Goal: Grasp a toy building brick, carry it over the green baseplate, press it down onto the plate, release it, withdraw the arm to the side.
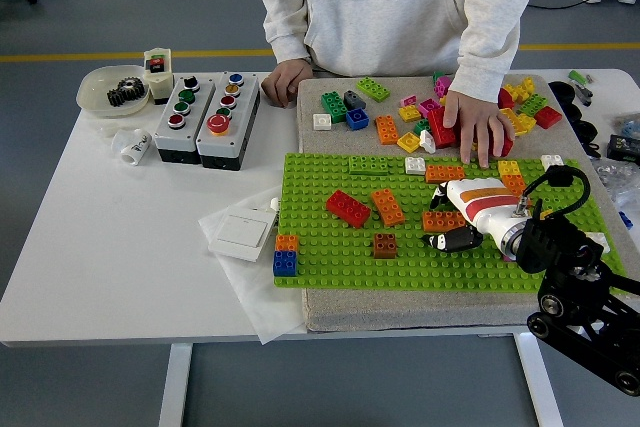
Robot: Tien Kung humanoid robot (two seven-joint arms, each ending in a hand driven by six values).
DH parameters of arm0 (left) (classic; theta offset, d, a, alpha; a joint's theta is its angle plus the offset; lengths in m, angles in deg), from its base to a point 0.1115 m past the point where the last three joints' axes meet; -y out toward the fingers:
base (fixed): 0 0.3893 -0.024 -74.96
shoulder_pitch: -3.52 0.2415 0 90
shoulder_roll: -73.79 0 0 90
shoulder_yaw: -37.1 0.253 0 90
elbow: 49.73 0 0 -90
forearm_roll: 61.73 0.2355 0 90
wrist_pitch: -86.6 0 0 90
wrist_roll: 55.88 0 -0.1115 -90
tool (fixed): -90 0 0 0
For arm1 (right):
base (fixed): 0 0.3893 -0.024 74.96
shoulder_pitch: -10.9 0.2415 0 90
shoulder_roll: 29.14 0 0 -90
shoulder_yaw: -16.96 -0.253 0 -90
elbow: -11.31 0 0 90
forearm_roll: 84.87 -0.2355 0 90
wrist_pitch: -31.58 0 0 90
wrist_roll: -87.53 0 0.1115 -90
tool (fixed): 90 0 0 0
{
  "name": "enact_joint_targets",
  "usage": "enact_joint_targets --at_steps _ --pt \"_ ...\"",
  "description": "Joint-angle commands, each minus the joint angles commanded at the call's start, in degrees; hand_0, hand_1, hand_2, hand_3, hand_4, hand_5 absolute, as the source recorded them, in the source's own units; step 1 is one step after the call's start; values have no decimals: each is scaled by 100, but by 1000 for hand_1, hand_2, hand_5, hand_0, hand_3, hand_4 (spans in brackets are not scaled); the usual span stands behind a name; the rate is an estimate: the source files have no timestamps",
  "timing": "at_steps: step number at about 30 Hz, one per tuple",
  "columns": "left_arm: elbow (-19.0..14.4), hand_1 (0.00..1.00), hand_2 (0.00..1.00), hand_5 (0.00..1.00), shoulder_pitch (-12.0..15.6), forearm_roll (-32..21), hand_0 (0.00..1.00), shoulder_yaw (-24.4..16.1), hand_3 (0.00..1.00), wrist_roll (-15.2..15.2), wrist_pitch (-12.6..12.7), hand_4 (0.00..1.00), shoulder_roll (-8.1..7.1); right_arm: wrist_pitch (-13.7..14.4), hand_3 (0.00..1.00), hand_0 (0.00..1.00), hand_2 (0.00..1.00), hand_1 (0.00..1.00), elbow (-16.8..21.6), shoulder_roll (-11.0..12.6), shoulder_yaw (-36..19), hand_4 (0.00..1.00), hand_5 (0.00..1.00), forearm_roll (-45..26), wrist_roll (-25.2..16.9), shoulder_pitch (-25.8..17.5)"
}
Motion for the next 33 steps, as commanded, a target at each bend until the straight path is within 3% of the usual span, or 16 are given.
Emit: enact_joint_targets --at_steps 10,27,28,33 --pt "0 773 784 617 22 33 789 -22 589 5 -3 622 3 6 503 463 562 489 51 16 4 752 445 80 -1 -18" --pt "-2 774 785 617 26 14 791 0 589 3 0 622 3 14 500 458 556 482 10 4 46 748 443 148 -32 -36" --pt "-2 775 786 617 26 13 789 1 589 3 0 622 3 14 495 413 546 471 9 4 47 727 447 150 -33 -36" --pt "-1 775 786 617 26 17 789 0 589 -1 0 622 3 38 495 413 546 471 7 7 55 727 447 216 -67 -45"
